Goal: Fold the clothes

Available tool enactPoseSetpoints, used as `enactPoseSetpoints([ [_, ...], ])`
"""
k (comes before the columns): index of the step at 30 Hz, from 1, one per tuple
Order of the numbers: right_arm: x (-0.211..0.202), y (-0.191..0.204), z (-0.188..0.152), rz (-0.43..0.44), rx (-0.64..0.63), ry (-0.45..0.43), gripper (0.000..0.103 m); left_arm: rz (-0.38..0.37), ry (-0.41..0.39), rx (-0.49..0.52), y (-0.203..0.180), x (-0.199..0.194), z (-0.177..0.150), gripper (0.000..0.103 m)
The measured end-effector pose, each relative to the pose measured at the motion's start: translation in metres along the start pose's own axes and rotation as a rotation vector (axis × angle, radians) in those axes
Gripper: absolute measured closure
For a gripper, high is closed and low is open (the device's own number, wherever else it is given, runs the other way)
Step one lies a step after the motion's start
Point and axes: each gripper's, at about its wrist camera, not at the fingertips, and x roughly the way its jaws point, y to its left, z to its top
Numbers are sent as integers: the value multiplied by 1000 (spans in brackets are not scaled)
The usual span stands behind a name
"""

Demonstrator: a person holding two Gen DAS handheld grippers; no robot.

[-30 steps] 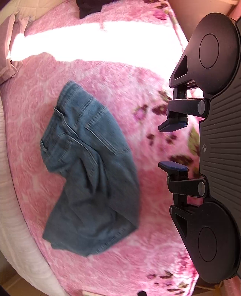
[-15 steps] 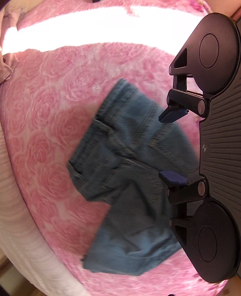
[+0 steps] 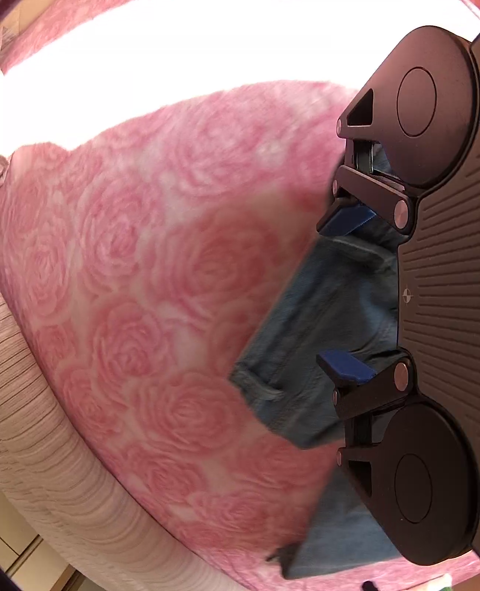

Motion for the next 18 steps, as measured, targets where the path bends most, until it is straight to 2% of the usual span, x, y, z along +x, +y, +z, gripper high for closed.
enactPoseSetpoints([
  [2, 12, 5, 15, 24, 1, -14, 29, -33, -8, -55, 12, 15, 33, 61],
  [5, 33, 13, 36, 72, 10, -26, 27, -29, 17, -102, 20, 44, 79, 55],
  [8, 56, 21, 54, 126, 24, -2, 25, 31, 93, -97, 23, 80, 109, 55],
  [11, 82, 30, 63, 149, 13, 52, 24, 38, 192, -79, 25, 109, 113, 56],
  [13, 99, 34, 66, 148, 0, 100, 24, 9, 233, -86, 28, 120, 108, 59],
  [15, 110, 37, 62, 143, -24, 153, 24, -31, 247, -93, 31, 124, 100, 71],
  [16, 111, 37, 58, 149, -42, 174, 28, -41, 229, -101, 35, 116, 96, 75],
  [17, 109, 38, 54, 167, -72, 175, 41, -50, 209, -108, 40, 108, 93, 82],
  [18, 101, 39, 51, 187, -106, 164, 67, -59, 190, -115, 44, 100, 89, 85],
])
